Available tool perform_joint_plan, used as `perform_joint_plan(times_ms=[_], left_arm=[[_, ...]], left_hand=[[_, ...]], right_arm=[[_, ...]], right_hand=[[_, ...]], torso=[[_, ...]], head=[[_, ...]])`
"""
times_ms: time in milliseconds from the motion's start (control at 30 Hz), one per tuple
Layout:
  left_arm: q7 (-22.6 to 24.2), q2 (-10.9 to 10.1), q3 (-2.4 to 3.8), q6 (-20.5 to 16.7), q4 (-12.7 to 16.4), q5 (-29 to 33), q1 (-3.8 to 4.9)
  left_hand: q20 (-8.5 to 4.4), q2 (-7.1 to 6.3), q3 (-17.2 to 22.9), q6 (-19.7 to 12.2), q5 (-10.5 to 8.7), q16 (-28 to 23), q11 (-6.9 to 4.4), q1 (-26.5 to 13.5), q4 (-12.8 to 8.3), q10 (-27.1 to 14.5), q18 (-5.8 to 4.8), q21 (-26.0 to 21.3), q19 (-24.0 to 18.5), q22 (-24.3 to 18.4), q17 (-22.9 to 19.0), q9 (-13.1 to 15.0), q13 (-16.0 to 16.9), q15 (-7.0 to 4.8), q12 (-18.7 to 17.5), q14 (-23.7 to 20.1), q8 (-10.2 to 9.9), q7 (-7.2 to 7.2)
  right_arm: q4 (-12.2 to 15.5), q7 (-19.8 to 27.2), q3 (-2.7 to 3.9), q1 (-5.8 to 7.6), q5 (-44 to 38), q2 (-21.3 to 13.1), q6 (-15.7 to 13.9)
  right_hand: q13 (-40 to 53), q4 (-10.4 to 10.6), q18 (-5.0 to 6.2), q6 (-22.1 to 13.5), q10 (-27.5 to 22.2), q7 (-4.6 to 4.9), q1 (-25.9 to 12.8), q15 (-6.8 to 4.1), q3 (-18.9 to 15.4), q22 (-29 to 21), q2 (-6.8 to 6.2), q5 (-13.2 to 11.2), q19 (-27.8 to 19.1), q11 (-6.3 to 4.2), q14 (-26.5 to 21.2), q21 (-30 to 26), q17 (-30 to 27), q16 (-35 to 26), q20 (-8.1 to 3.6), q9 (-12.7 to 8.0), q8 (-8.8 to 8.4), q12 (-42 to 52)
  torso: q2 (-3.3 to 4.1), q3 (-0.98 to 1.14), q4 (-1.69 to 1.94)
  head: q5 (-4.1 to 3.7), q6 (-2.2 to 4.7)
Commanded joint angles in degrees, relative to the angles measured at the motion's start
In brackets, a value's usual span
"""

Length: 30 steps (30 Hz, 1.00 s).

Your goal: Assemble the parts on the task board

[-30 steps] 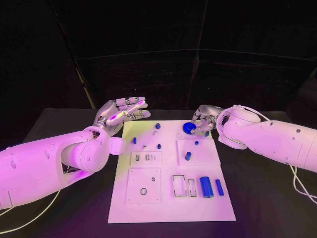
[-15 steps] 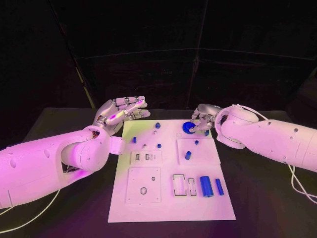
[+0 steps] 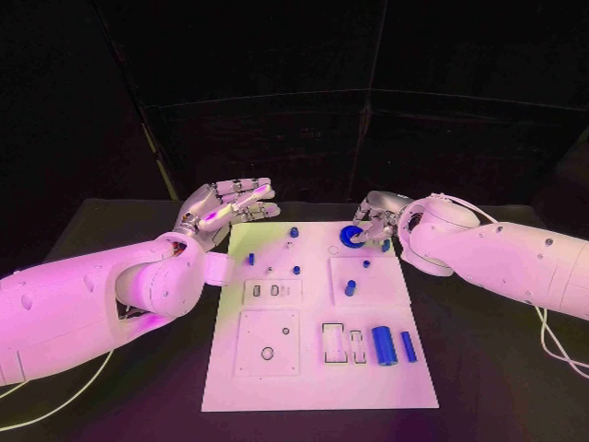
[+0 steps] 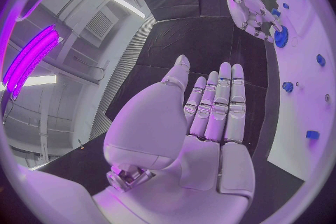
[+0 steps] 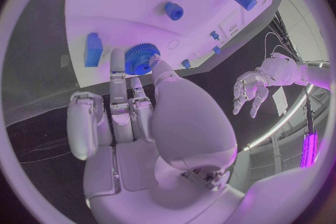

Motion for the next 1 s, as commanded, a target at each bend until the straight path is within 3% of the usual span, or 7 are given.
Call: perform_joint_plan(times_ms=[33,1000], left_arm=[[0.1,0.0,0.05,0.7,0.0,0.0,0.07],[0.0,-0.1,0.05,0.5,-0.1,0.0,0.08]], left_hand=[[0.16,0.57,0.0,-0.3,0.18,-0.3,0.0,0.1,-0.5,0.0,0.22,-0.3,0.3,-0.1,0.0,0.0,0.0,0.03,-0.2,0.5,-0.2,2.01],[0.15,0.63,0.0,-0.3,0.18,-0.3,-0.01,0.2,-0.5,0.0,0.23,-0.3,0.3,-0.1,0.0,0.0,0.0,0.03,-0.2,0.5,-0.2,2.0]], right_arm=[[0.2,-0.1,0.05,0.1,-1.2,0.1,-1.0],[-0.3,-0.9,0.04,-0.12,-3.8,1.0,4.3]], right_hand=[[10.5,-0.4,-0.39,-0.2,2.8,0.37,-0.2,0.14,0.1,3.5,-0.15,-0.2,1.7,0.12,1.2,0.3,0.1,-0.2,-0.1,-0.1,0.02,0.1],[10.3,-2.5,-0.47,1.9,2.5,0.03,0.9,-0.03,1.2,4.0,0.7,-1.4,1.9,-0.15,1.1,0.5,0.1,-0.2,-0.19,0.1,0.92,-0.1]], torso=[[-0.02,0.0,-0.05],[0.0,0.03,-0.02]], head=[[0.0,-0.05],[0.08,-0.73]])
